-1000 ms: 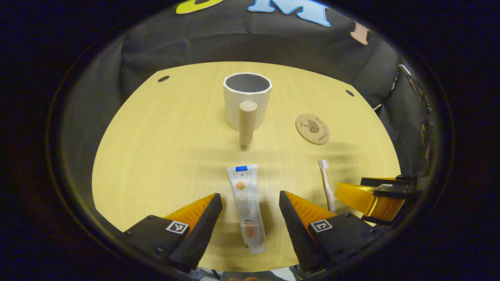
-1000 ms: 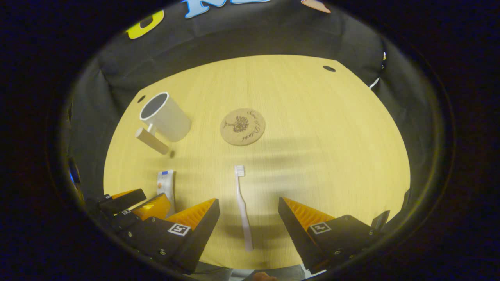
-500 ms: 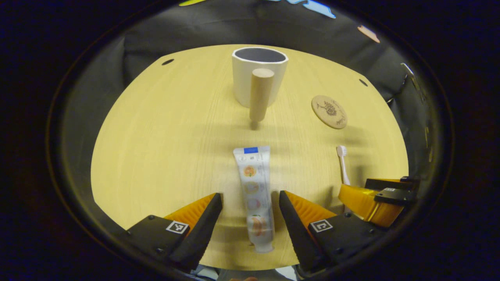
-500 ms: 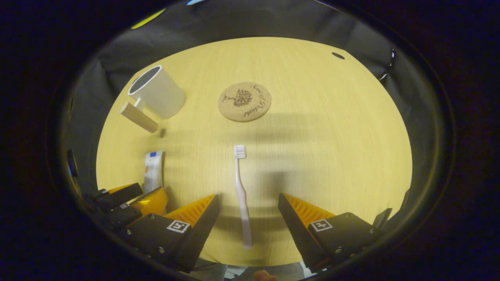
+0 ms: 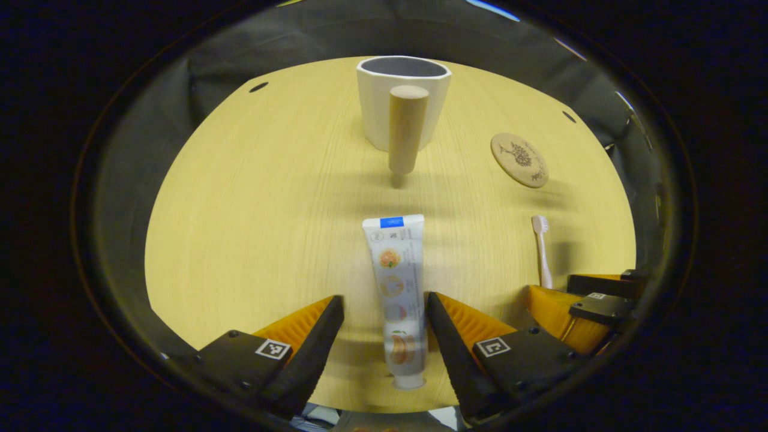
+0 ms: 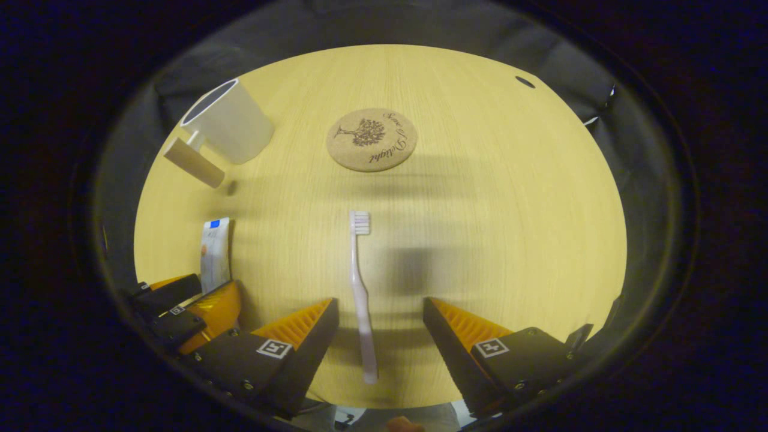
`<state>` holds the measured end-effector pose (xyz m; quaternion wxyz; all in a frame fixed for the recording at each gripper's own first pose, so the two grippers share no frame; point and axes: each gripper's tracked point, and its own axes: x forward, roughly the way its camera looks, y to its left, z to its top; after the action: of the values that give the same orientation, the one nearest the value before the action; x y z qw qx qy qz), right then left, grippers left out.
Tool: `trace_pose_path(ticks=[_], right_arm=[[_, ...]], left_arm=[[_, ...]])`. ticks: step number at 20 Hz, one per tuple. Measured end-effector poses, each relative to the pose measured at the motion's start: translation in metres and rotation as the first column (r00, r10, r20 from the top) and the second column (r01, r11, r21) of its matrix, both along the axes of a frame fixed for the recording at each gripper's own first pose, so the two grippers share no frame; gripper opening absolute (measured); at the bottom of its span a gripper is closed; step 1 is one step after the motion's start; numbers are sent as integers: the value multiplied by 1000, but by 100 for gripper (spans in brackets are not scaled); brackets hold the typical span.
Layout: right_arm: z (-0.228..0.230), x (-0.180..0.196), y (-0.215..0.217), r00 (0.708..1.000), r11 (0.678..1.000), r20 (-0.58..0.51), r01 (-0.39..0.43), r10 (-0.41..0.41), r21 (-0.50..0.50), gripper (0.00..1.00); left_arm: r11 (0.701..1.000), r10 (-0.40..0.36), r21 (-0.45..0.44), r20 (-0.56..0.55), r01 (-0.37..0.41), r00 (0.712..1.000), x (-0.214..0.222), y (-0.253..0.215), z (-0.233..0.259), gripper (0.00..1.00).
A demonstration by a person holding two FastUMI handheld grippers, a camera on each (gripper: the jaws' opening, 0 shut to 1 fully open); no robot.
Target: Put the toothbrush and toothpaste on the desktop into the cup, then pick up the cup and place it on the coaster on the desktop.
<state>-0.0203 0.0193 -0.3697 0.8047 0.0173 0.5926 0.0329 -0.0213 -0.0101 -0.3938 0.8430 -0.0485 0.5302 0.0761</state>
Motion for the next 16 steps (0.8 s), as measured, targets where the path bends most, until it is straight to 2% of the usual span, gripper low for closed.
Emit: trace_pose_path(ticks=[8, 12, 13, 14, 15, 16], right_arm=[[0, 3, 1, 991, 1000, -135, -5, 4, -9, 95], [1, 3, 2, 988, 1000, -156, -10, 8, -13, 94], [0, 3, 3, 987, 1000, -161, -15, 12, -15, 91], [0, 1, 2, 984, 999, -177, -28, 25, -18, 87], [1, 2, 1, 983, 999, -180, -32, 27, -22, 87], [0, 1, 0, 982, 999, -188, -33, 28, -21, 70]], left_arm=[[1000, -9, -15, -115, 7, 993, 3, 0, -1, 96], [999, -31, -18, -139, 29, 990, 6, -4, 0, 94], [999, -49, -19, -142, 46, 989, 6, -7, -1, 90], [998, -64, -18, -142, 62, 988, 8, -11, 0, 79], [997, -72, -16, -140, 71, 988, 10, -15, 0, 73], [997, -72, -11, -151, 71, 986, 10, -16, 0, 62]])
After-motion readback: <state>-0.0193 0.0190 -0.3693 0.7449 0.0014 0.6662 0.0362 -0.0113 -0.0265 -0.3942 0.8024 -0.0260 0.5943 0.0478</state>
